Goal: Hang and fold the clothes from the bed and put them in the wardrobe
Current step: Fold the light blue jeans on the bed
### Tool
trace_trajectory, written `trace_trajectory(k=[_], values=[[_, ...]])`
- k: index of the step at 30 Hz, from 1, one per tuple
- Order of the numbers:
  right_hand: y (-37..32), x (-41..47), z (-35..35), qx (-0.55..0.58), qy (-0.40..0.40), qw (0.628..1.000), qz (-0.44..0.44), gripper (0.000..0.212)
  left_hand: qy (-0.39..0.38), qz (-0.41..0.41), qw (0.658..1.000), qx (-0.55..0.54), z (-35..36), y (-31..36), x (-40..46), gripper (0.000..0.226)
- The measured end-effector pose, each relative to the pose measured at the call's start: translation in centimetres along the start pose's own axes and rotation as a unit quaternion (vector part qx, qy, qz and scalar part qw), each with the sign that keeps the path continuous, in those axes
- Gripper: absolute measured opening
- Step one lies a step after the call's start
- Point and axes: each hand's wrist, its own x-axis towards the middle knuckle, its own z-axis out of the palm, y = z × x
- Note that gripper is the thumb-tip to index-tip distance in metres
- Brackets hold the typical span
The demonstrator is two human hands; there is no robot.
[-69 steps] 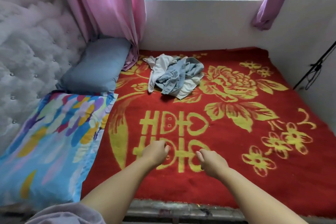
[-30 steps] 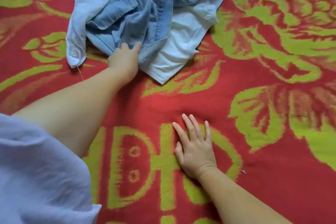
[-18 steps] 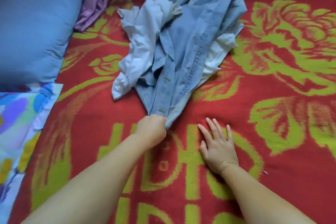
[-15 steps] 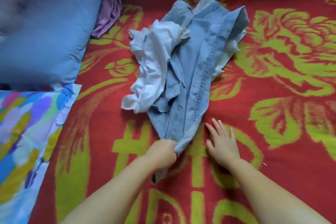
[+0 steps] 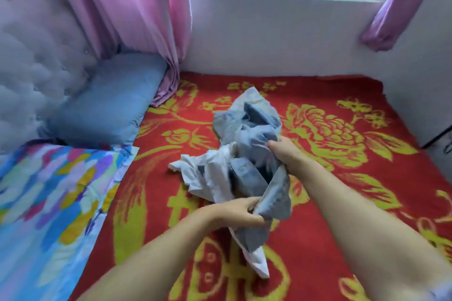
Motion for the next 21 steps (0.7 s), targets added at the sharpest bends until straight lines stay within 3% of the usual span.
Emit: trace_trajectory(k=[2,5,6,8,9,11,14,18,21], values=[[-7.0,-2.7,-2.6,0.021,0.016,0.998,-0.065,0.027,0.064,0.022,0.995,-0.078,-1.4,1.8,-2.1,0.057],[-15.1,-7.4,-5.9,0.023,0.008,0.991,-0.135,0.025,0.253,0.072,0.947,-0.181,-3.2,3.6,-4.2,0.062],[-17.2,-9.1,-6.6,0.025,0.000,0.988,-0.154,0.022,0.321,0.091,0.929,-0.160,-3.8,4.3,-4.7,0.067],[-20.5,-12.3,-7.4,0.033,-0.018,0.981,-0.189,0.016,0.411,0.101,0.906,-0.008,-5.2,5.8,-5.4,0.088],[-22.0,-13.7,-7.7,0.038,-0.017,0.978,-0.206,0.015,0.416,0.103,0.900,0.073,-5.7,6.6,-5.7,0.099],[-24.7,-16.3,-8.1,0.076,0.011,0.966,-0.246,0.015,0.354,0.109,0.916,0.153,-6.0,7.9,-6.2,0.111],[-27.3,-18.9,-9.9,0.225,0.070,0.931,-0.279,0.017,0.257,0.129,0.942,0.174,-5.1,8.5,-6.1,0.095],[-27.9,-20.5,-13.1,0.342,0.081,0.891,-0.289,0.034,0.349,0.114,0.930,0.016,-4.0,9.1,-5.0,0.036],[-26.9,-20.5,-14.8,0.322,0.129,0.893,-0.287,0.018,0.374,0.113,0.920,-0.002,-3.7,10.0,-5.8,0.035]])
